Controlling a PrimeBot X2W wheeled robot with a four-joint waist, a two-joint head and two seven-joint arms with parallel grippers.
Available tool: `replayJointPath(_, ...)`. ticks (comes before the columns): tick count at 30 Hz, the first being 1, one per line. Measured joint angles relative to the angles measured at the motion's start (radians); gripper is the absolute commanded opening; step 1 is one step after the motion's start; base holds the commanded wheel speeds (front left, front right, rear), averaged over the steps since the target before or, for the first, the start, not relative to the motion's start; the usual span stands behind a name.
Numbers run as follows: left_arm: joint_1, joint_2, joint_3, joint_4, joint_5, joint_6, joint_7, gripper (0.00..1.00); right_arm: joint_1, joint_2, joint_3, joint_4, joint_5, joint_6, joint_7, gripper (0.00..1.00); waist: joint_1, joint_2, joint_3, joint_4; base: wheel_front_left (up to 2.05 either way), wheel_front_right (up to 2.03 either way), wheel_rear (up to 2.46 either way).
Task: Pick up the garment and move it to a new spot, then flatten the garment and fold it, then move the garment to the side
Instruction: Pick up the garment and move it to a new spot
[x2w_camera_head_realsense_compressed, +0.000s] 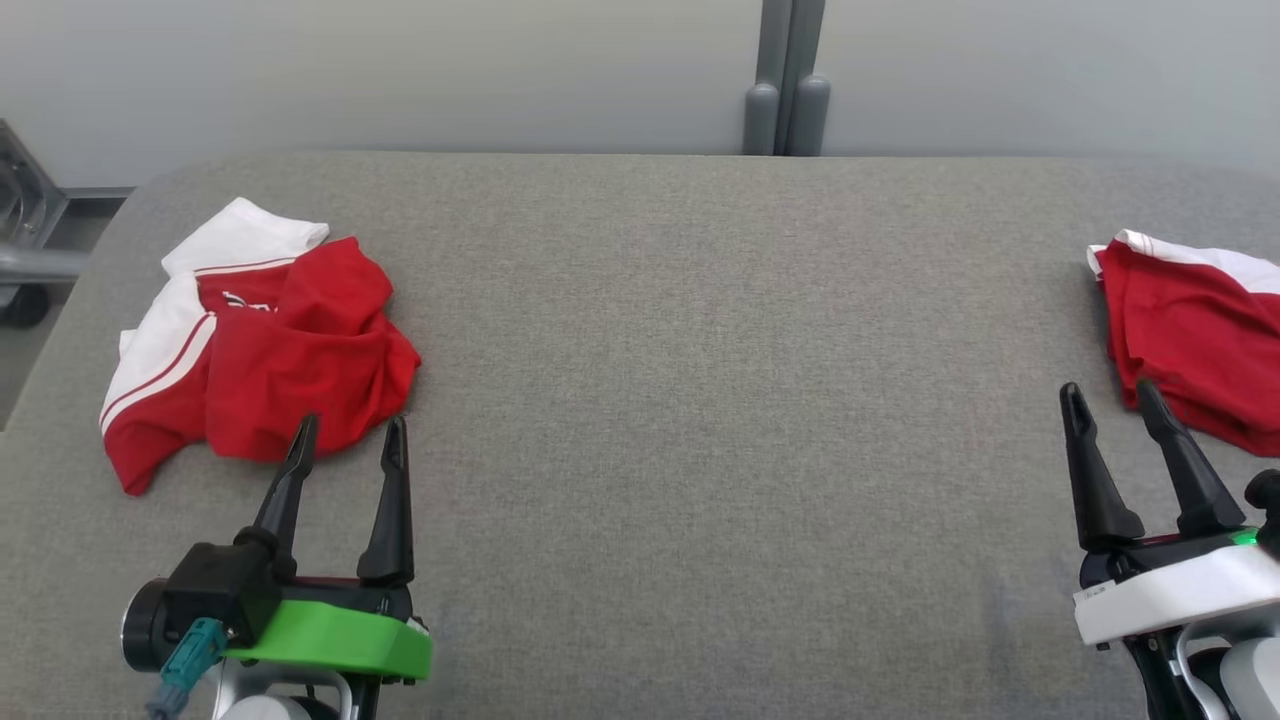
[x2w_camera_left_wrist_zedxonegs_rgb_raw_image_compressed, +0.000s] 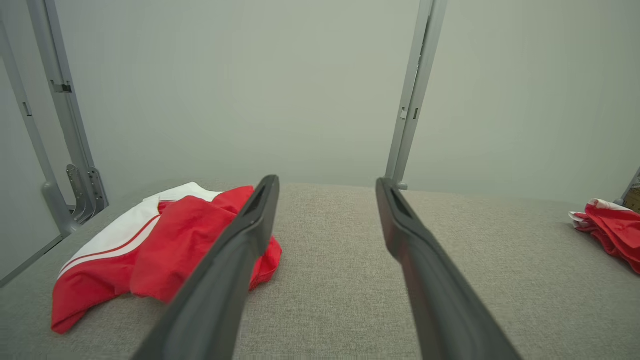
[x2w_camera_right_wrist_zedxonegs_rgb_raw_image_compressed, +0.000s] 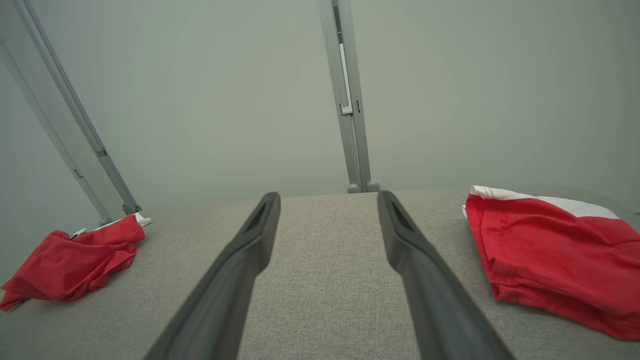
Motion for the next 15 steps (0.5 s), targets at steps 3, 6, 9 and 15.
replayJointPath(3,0.000,0.000,0.000,0.011,0.002,-0.001,0.000,1.00,0.001,0.003,0.013,-0.003,-0.001,0.014,0.000,1.00,0.0000,0.0000,0.001,0.022,0.00,0.00,0.00)
replayJointPath(6,0.000,0.000,0.002,0.017,0.009,-0.001,0.000,1.00,0.001,0.010,0.020,-0.006,-0.003,0.023,0.000,1.00,0.0000,0.0000,0.002,0.047,0.00,0.00,0.00)
replayJointPath(9,0.000,-0.001,0.002,0.030,0.009,-0.001,0.000,1.00,0.001,0.014,0.030,-0.006,-0.004,0.029,0.000,1.00,0.0000,0.0000,0.002,0.074,0.00,0.00,0.00)
replayJointPath(15,0.000,-0.003,0.007,0.049,0.009,-0.001,0.000,1.00,0.000,0.022,0.061,-0.006,-0.007,0.050,0.000,1.00,0.0000,0.0000,-0.001,0.135,0.00,0.00,0.00)
